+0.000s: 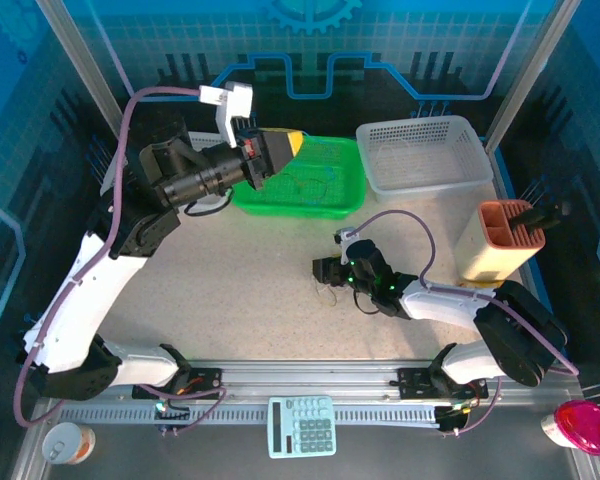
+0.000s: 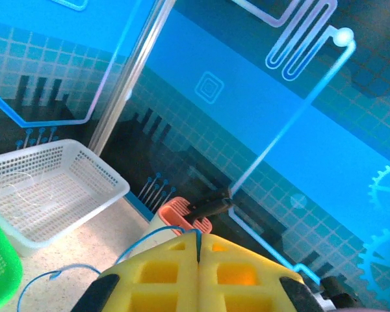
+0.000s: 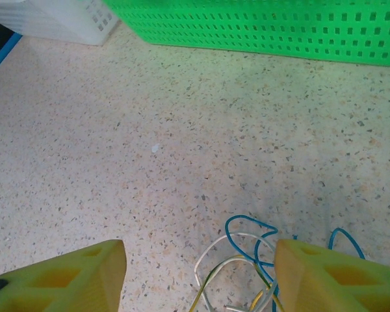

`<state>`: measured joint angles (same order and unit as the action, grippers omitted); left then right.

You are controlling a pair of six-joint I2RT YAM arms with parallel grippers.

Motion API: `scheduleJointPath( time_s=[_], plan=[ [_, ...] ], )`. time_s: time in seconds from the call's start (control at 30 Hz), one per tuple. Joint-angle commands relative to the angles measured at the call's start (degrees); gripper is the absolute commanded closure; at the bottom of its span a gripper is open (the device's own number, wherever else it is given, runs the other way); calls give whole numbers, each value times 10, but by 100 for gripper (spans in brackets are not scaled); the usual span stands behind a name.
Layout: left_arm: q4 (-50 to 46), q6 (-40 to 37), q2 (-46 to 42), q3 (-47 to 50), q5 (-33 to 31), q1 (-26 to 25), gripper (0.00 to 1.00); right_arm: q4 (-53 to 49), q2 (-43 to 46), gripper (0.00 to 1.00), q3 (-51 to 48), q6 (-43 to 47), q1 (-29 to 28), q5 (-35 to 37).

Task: Untangle the cables

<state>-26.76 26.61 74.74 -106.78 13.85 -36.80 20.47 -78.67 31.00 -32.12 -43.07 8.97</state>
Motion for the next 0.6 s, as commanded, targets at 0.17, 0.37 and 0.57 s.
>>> scheduleJointPath(
  time_s=[0.17, 0.37, 0.57],
  plan=[
    [24, -44, -31, 64, -98, 54, 100, -46, 81, 32, 23, 10, 4, -26],
    [57, -37, -45, 134, -104, 149, 100, -122, 133, 28, 55, 26, 5, -20],
    [83, -28, -35, 174, -91, 251, 100, -156, 170, 26, 63, 27, 12, -17]
  ],
)
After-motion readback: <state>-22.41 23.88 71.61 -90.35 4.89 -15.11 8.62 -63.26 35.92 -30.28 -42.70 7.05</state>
